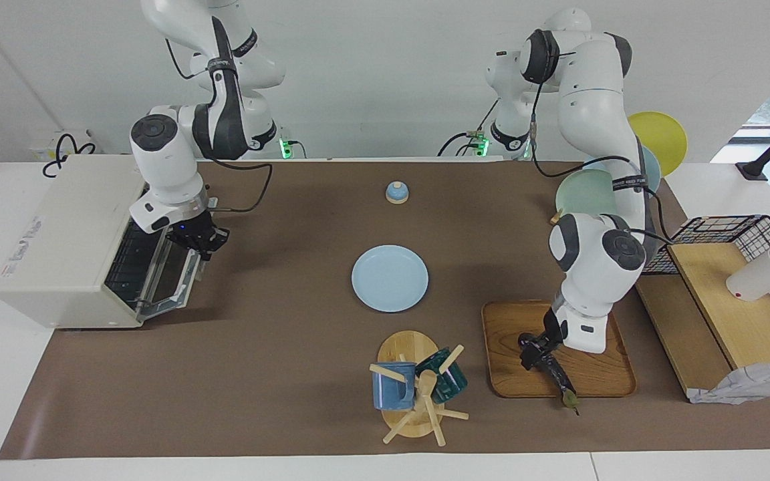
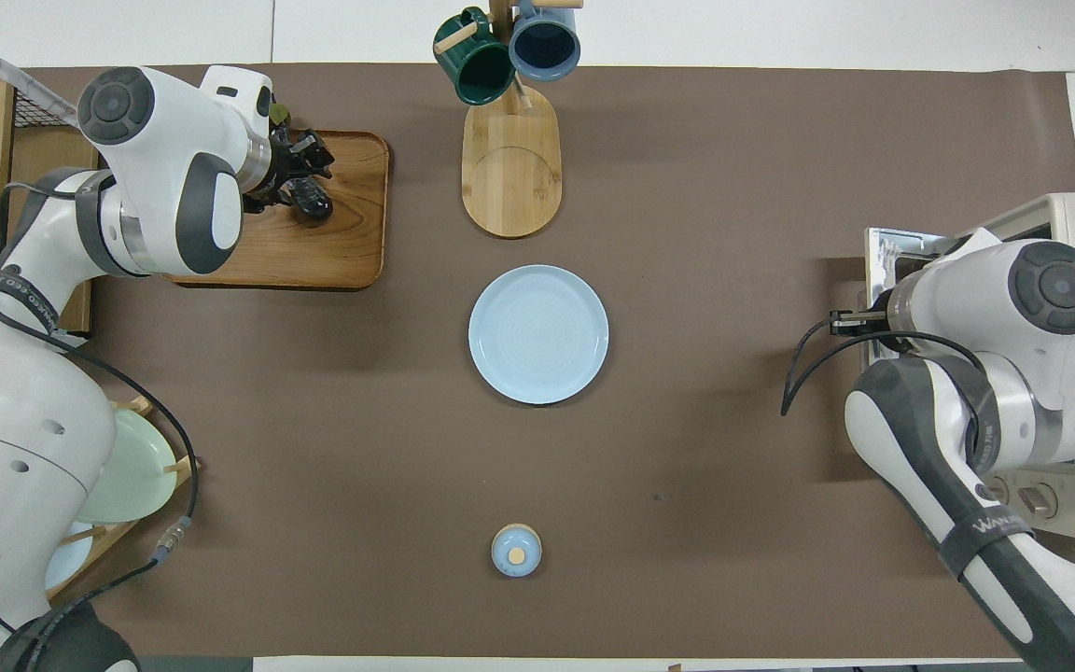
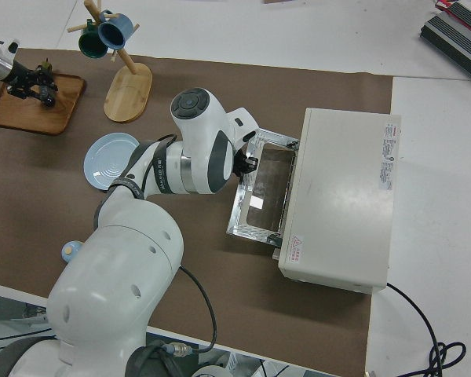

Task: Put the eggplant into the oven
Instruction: 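Grasp the eggplant with the left gripper while the right gripper pulls the oven door, then lift the eggplant with the left gripper while the right gripper lowers the door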

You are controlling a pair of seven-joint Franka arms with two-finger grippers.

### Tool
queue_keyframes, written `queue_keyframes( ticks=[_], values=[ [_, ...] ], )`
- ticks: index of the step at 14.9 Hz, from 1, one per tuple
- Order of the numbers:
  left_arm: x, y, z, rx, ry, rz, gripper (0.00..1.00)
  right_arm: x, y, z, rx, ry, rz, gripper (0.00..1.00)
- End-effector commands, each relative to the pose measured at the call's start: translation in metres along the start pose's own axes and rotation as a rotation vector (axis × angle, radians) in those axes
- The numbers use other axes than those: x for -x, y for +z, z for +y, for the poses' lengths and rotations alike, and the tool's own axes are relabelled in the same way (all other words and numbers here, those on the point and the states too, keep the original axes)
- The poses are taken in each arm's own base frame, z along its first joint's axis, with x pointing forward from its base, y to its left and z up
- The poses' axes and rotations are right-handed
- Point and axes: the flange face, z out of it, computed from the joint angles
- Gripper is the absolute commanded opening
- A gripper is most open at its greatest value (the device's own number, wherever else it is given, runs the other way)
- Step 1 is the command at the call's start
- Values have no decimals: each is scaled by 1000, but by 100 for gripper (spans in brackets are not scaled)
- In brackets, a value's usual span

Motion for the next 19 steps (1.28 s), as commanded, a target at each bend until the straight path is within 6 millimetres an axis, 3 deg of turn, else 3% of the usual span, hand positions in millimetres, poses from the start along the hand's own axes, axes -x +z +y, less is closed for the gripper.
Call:
queue_keyframes(
  ticks=[1, 2, 6, 9, 10, 12, 15, 19],
  values=[
    [4, -19, -1, -53, 27, -11, 14, -16, 16, 21, 5, 27, 50, 0],
    [5, -23, 2, -63, 34, -18, 0, -15, 23, 15, -12, 39, 40, 0],
    [5, -30, 6, -60, 40, -17, 0, -19, 25, 3, -28, 52, 52, 0],
    [10, -76, 13, -44, 53, -14, 0, -23, 13, -36, -62, 60, 63, 0],
    [15, -101, 14, -44, 62, -20, 0, -26, 2, -53, -68, 56, 62, 0],
    [48, -135, 34, -54, 108, -61, 0, -36, -24, -54, -61, 71, 21, 0],
    [114, -164, 69, -68, 162, -108, 0, -50, -80, -47, -47, 82, -41, 0],
    [213, -156, 114, -62, 255, -131, 0, -63, -147, -38, -40, 92, -48, 0]
  ],
)
